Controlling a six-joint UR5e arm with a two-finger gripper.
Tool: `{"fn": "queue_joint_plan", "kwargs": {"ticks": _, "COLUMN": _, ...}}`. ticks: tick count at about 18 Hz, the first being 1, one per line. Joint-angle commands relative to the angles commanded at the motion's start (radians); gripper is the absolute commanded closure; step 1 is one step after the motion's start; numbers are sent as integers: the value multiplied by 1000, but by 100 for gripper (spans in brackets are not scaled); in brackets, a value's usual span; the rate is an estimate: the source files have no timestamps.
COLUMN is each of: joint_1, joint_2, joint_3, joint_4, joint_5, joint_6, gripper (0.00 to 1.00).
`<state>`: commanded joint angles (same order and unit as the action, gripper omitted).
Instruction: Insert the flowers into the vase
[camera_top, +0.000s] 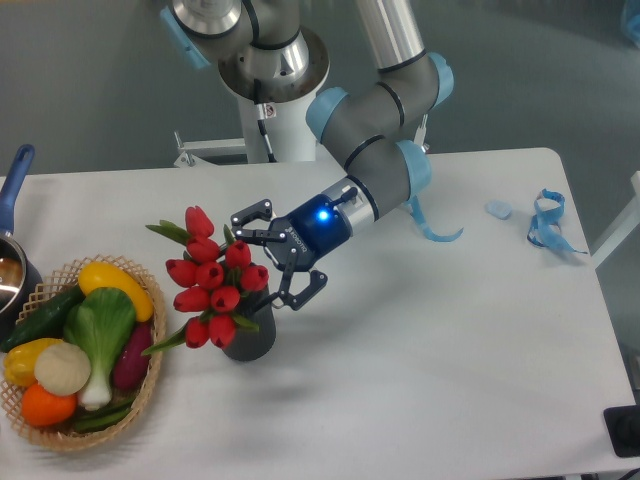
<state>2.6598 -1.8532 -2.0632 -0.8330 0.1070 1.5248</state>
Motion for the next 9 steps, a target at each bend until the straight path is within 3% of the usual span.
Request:
{"fn": "queue_joint_plan", "kwargs": {"ticks": 6, "joint_1": 51, "joint_2": 95, "joint_3": 18, "joint_4": 0, "joint_5": 189, "joint_6": 5, "gripper": 0}}
{"fn": "queue_joint_plan", "kwargs": {"ticks": 9, "joint_1": 115, "joint_2": 126, "joint_3": 46, "joint_4": 0, "joint_5": 217, "joint_6": 5, "gripper": 0}}
